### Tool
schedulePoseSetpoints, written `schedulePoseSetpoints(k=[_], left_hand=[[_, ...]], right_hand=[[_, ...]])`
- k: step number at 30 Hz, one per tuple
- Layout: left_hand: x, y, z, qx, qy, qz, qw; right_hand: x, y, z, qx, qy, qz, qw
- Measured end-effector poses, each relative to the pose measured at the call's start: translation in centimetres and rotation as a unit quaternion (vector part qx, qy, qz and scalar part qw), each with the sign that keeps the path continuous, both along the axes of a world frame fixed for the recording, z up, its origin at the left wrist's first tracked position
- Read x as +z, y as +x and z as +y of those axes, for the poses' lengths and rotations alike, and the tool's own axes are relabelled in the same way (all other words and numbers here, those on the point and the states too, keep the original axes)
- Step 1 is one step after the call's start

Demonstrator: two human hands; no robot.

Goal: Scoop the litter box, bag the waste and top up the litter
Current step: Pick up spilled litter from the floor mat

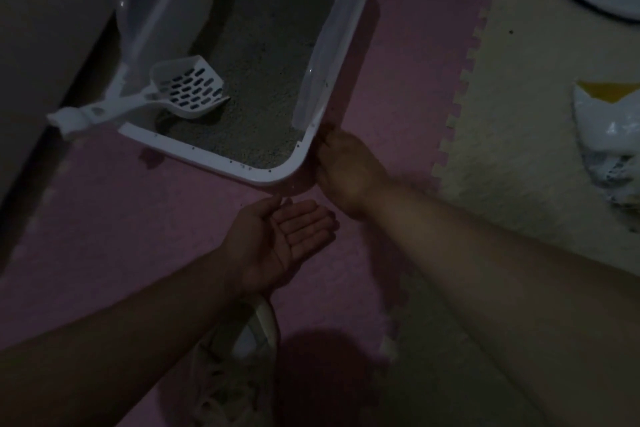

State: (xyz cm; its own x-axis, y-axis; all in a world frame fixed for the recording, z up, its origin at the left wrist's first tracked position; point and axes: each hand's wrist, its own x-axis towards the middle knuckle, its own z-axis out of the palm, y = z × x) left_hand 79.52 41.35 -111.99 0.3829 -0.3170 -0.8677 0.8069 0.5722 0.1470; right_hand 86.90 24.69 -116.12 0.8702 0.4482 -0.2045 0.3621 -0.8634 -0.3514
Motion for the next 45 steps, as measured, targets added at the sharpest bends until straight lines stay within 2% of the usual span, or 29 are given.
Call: schedulePoseSetpoints(k=[3,8,15,19,27,31,33,37,40,45], left_hand=[[0.0,0.1,0.1,0.002,-0.005,-0.001,1.0],[0.0,-0.1,0.2,0.005,-0.007,0.001,1.0],[0.4,0.1,0.2,0.008,-0.015,0.001,1.0],[0.4,-0.2,0.0,-0.005,-0.011,-0.003,1.0],[0.7,-0.1,-0.7,-0.017,-0.011,0.0,1.0],[0.9,-0.1,-1.2,-0.023,-0.013,0.0,1.0],[0.9,-0.2,-1.2,-0.028,-0.013,-0.003,1.0],[0.7,-0.2,-0.9,-0.029,0.0,-0.007,1.0],[0.6,-0.3,-0.8,-0.023,-0.002,-0.006,1.0],[0.7,-0.4,-1.1,-0.019,-0.01,-0.001,1.0]], right_hand=[[0.5,0.1,1.0,-0.01,-0.032,0.022,0.999],[-0.4,-1.3,-0.9,0.05,-0.048,0.039,0.997],[0.6,-3.8,-5.0,-0.045,-0.108,0.06,0.991],[0.9,-3.4,-5.0,-0.094,-0.109,0.012,0.99],[0.7,-6.4,-4.3,-0.131,-0.115,0.069,0.982],[1.4,-4.6,-3.9,-0.145,-0.063,-0.003,0.987],[1.6,-2.4,-2.8,-0.123,-0.041,0.001,0.992],[0.6,-2.1,-0.9,-0.017,-0.076,0.051,0.996],[0.1,-4.6,-2.5,-0.012,-0.074,0.062,0.995],[0.4,-7.3,-5.0,0.007,-0.124,0.059,0.99]])
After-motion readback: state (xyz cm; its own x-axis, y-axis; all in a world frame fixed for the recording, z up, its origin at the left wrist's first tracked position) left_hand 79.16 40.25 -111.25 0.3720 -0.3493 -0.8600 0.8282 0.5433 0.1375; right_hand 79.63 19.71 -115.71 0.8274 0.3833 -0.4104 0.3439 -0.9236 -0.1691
